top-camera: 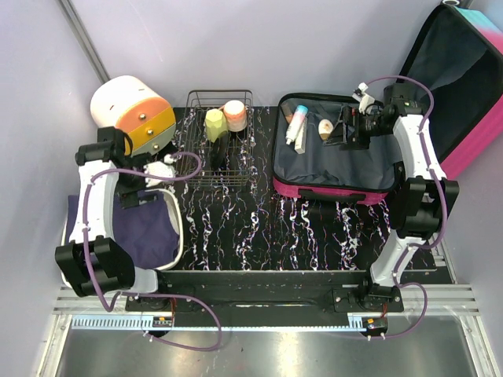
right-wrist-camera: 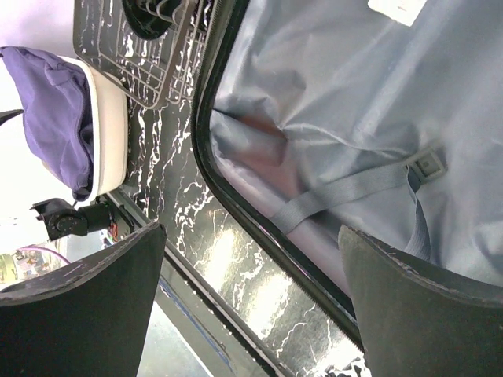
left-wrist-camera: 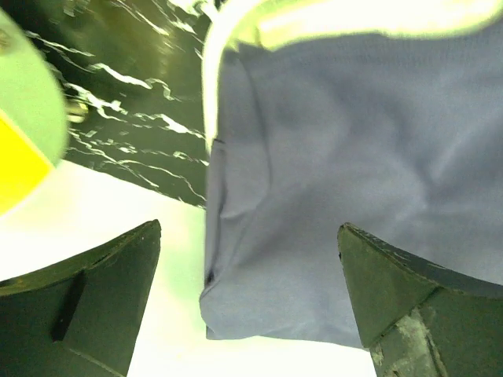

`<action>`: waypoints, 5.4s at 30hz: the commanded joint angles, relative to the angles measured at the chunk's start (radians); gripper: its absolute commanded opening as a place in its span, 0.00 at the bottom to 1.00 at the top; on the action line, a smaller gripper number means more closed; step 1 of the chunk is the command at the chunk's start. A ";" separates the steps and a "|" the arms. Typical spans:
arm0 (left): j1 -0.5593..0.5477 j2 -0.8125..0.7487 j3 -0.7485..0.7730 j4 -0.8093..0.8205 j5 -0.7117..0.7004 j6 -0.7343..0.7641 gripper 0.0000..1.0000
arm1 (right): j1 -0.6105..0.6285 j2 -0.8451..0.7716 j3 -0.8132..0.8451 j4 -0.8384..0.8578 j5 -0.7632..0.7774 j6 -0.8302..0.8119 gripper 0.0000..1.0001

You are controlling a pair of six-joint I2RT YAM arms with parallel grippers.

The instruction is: Open, take out, and arrange the luggage

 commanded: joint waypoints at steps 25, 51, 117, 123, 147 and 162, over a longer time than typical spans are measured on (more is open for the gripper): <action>-0.129 0.411 0.848 0.204 0.075 -0.620 0.99 | 0.110 0.302 0.471 0.375 0.123 0.047 1.00; 0.075 0.506 0.590 0.298 0.583 0.511 0.68 | 0.124 0.291 0.404 0.424 0.185 -0.019 1.00; 0.044 0.532 0.319 0.937 0.465 0.454 0.52 | 0.128 0.307 0.407 0.332 0.208 -0.002 1.00; 0.052 0.578 0.363 0.981 0.454 0.419 0.46 | 0.128 0.307 0.408 0.328 0.205 0.001 1.00; -0.081 0.473 0.371 0.780 0.496 0.056 0.58 | 0.248 0.452 0.698 0.268 0.107 0.053 1.00; -0.193 0.667 0.497 0.581 0.152 -0.320 0.58 | 0.329 0.394 0.577 0.176 0.159 -0.099 1.00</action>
